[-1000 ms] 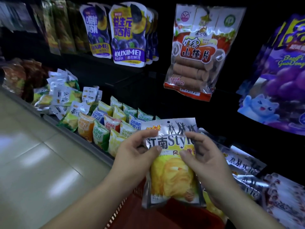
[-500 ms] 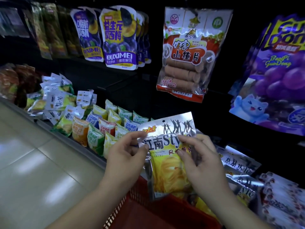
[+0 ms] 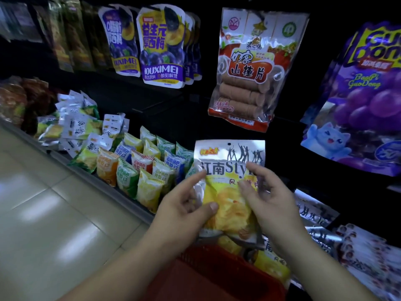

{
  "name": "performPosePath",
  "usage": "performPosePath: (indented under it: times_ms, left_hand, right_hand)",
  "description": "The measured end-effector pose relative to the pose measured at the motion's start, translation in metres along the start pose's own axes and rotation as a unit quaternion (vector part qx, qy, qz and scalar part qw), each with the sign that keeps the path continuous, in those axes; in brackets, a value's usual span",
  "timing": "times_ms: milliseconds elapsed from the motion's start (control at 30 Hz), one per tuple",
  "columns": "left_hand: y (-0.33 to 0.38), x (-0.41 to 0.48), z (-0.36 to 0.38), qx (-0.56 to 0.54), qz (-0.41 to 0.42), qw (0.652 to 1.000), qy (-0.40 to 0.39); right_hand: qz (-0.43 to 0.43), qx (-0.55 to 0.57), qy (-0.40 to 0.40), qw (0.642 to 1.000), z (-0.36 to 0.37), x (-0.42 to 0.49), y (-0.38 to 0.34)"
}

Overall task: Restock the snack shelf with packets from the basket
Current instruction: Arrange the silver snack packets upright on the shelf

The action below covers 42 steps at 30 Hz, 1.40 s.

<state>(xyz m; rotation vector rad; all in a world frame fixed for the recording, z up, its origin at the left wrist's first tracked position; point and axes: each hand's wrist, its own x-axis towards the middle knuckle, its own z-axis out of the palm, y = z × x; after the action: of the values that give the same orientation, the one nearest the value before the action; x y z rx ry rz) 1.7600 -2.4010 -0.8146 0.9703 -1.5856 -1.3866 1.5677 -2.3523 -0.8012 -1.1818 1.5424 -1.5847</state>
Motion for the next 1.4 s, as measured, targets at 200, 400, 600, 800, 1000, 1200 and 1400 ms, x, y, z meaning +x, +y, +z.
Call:
performPosePath:
  times_ms: [200, 400, 600, 800, 1000, 1200, 1400]
  left_hand:
    - [0.007, 0.010, -0.011, -0.020, -0.024, 0.999, -0.031]
    - [0.006, 0.011, -0.015, -0.024, -0.032, 0.999, -0.009]
    - [0.004, 0.009, -0.019, -0.034, -0.034, 0.999, -0.021]
    - [0.001, 0.006, -0.018, 0.049, 0.005, 0.999, 0.017]
    - [0.003, 0.008, -0.025, 0.011, 0.009, 0.999, 0.029]
    - [0.005, 0.006, -0.028, 0.091, 0.020, 0.994, 0.059]
    - [0.008, 0.004, -0.027, 0.050, -0.013, 0.998, 0.030]
  right_hand:
    - [0.053, 0.060, -0.151, 0.985, -0.014, -0.005, -0.001]
    - [0.048, 0.051, -0.178, 0.981, -0.016, -0.005, 0.001]
    - [0.026, 0.034, -0.071, 0.997, -0.011, -0.005, -0.003]
    - [0.045, -0.045, 0.014, 0.998, -0.009, -0.007, 0.003]
    - [0.049, 0.031, -0.134, 0.989, -0.025, 0.000, 0.003]
    - [-0.001, -0.106, -0.098, 0.990, -0.024, 0.001, 0.008]
    - [-0.015, -0.112, -0.040, 0.993, -0.024, -0.001, 0.004]
